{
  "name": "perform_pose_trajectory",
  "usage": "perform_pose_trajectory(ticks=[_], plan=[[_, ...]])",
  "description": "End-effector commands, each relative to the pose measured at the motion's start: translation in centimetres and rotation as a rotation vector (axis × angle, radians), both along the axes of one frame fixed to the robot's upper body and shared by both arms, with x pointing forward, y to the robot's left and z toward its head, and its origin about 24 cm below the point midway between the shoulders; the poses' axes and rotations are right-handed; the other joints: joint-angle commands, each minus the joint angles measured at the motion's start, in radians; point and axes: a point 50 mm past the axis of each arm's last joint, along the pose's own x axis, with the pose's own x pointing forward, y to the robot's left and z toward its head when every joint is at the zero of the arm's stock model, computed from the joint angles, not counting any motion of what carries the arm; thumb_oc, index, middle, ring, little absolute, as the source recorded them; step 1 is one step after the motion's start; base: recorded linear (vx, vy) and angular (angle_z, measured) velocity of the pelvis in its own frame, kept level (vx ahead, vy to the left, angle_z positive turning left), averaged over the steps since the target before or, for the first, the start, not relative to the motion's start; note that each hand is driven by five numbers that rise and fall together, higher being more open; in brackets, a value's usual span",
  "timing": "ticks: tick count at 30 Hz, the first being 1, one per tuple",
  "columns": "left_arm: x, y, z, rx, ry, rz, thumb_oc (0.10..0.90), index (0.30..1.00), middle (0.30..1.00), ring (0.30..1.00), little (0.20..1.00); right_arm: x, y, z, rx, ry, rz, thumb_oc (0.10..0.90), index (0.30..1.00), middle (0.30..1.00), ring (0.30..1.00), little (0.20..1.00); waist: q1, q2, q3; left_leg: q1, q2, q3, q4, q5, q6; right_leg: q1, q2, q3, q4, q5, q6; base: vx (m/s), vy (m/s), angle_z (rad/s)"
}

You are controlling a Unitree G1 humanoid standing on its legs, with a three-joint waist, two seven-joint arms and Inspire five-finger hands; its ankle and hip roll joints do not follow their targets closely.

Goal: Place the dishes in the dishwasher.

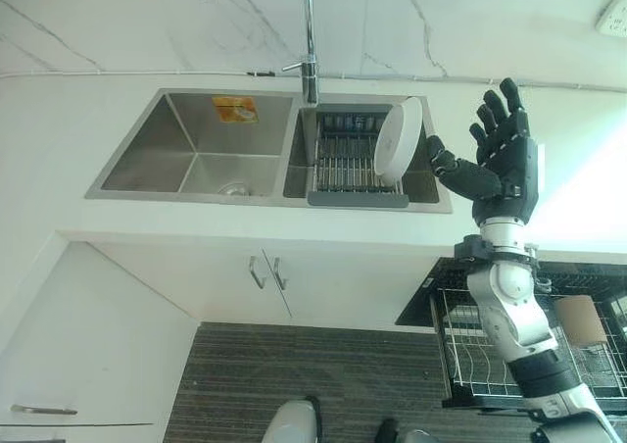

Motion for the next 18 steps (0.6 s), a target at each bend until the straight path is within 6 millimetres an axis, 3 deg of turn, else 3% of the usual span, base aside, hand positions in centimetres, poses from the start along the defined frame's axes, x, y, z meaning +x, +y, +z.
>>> perform_pose_trajectory(ticks=[1, 8, 18], plan=[[-1.5, 2.5, 0.5, 0.086, 0.031, -0.002, 0.800, 0.900, 0.900, 0.900, 0.900, 0.3, 0.5, 6.3, 0.028, -0.271, 0.024, 0.800, 0.900, 0.900, 0.900, 0.900, 0.010, -0.020, 0.004, -0.002, 0.033, -0.045, -0.035, -0.105, -0.038, 0.083, -0.020, -0.024, -0.052, -0.131, 0.045, -0.02, -0.036, 0.05], [-0.2, 2.5, 0.6, 0.070, -0.041, -0.085, 0.800, 0.900, 0.900, 0.900, 0.900, 0.8, 0.3, 6.6, 0.016, -0.259, 0.003, 0.800, 0.900, 0.900, 0.900, 0.900, 0.016, -0.008, 0.017, -0.027, 0.060, -0.051, -0.035, -0.070, -0.065, 0.082, 0.004, -0.031, -0.052, -0.140, 0.023, -0.04, -0.017, 0.08], [4.1, 1.2, 0.8, -0.067, -0.200, -0.407, 0.800, 0.900, 0.900, 0.900, 0.900, 1.5, 0.7, 6.5, -0.031, -0.215, 0.034, 0.800, 0.900, 0.900, 0.900, 0.900, -0.010, 0.037, 0.031, -0.046, 0.075, -0.044, -0.035, -0.035, -0.081, 0.082, 0.015, -0.018, -0.052, -0.144, 0.004, -0.03, 0.022, 0.02]])
